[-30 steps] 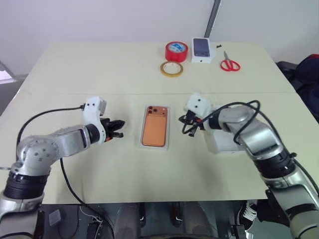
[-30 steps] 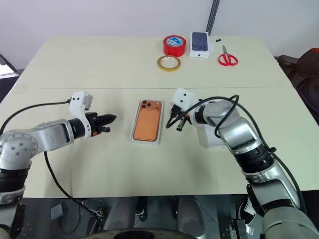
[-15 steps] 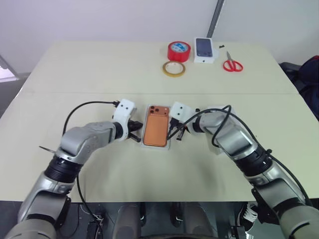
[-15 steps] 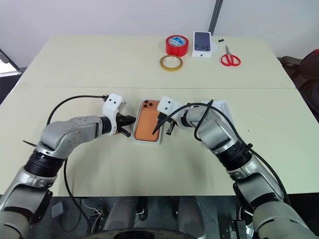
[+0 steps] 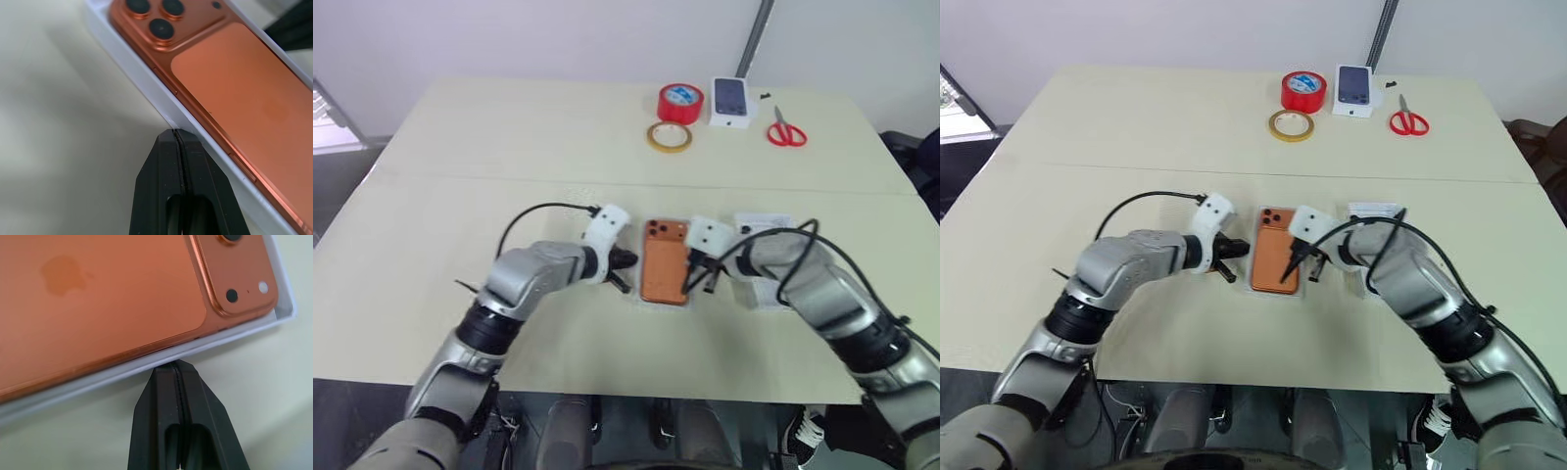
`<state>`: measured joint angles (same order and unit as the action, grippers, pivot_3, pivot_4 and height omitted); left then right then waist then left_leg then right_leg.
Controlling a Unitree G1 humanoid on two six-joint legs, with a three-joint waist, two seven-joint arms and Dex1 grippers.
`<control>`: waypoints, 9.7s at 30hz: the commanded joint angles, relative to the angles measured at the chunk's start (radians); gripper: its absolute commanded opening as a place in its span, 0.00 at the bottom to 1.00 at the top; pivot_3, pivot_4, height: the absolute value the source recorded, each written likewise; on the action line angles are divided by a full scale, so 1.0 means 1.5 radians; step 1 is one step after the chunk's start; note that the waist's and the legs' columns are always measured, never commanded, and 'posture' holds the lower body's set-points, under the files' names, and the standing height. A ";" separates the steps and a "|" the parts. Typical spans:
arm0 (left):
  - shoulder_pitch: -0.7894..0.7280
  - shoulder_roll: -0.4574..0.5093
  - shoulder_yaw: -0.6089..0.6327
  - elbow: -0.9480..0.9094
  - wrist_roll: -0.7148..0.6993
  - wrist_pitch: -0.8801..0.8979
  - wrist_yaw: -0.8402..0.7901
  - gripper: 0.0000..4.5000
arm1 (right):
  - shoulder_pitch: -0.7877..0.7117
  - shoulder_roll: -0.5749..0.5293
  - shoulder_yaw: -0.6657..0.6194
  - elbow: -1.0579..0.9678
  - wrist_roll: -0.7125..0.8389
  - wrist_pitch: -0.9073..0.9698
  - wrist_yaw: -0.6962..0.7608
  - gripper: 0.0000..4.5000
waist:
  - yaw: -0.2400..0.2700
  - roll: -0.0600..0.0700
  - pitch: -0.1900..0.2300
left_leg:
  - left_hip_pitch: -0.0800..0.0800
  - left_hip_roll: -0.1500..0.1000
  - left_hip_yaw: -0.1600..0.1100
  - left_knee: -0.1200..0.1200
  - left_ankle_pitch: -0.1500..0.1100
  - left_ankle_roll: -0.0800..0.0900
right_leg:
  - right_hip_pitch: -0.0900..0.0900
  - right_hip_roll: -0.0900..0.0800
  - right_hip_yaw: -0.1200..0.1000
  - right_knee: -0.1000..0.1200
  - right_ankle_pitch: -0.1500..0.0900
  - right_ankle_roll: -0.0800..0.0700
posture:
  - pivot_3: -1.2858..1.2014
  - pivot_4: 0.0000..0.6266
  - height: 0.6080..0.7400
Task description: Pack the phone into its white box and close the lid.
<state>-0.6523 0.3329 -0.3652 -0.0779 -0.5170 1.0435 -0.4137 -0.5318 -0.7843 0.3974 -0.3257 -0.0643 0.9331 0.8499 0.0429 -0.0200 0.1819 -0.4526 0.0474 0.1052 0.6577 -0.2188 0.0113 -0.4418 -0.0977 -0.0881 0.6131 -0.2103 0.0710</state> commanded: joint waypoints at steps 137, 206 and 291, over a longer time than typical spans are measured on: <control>0.145 0.009 0.138 -0.066 0.114 -0.345 -0.173 0.00 | 0.104 0.518 -0.394 -0.035 1.358 0.008 -1.280 0.02 | -0.035 0.006 -0.003 | -0.003 0.002 -0.001 0.005 -0.002 0.003 | -0.001 0.002 0.001 0.003 0.000 0.001 | 0.52 0.24 0.93; 0.097 -0.105 0.061 -0.080 0.109 -0.317 -0.195 0.00 | 0.051 -0.181 -0.329 0.083 0.904 0.138 -0.355 0.45 | -0.019 0.007 -0.003 | -0.003 0.001 0.000 0.006 -0.003 0.005 | 0.000 0.002 0.001 0.002 0.001 0.003 | 0.52 0.24 0.93; 0.213 0.120 0.272 -0.214 0.009 -0.094 -0.122 0.00 | -0.016 -0.027 -0.184 0.009 0.293 -0.041 -0.032 0.01 | -0.018 0.007 -0.003 | -0.001 0.001 0.000 0.006 -0.002 0.004 | 0.000 0.001 0.001 0.005 0.000 0.002 | 0.52 0.24 0.93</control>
<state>-0.3306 0.4957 0.0435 -0.3439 -0.4932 0.8938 -0.5869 -0.5336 -0.8216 0.1252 -0.2793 0.3835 0.8688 0.8045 0.0153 -0.0101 0.1770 -0.4544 0.0482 0.1053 0.6675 -0.2226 0.0178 -0.4410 -0.0963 -0.0871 0.6197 -0.2105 0.0735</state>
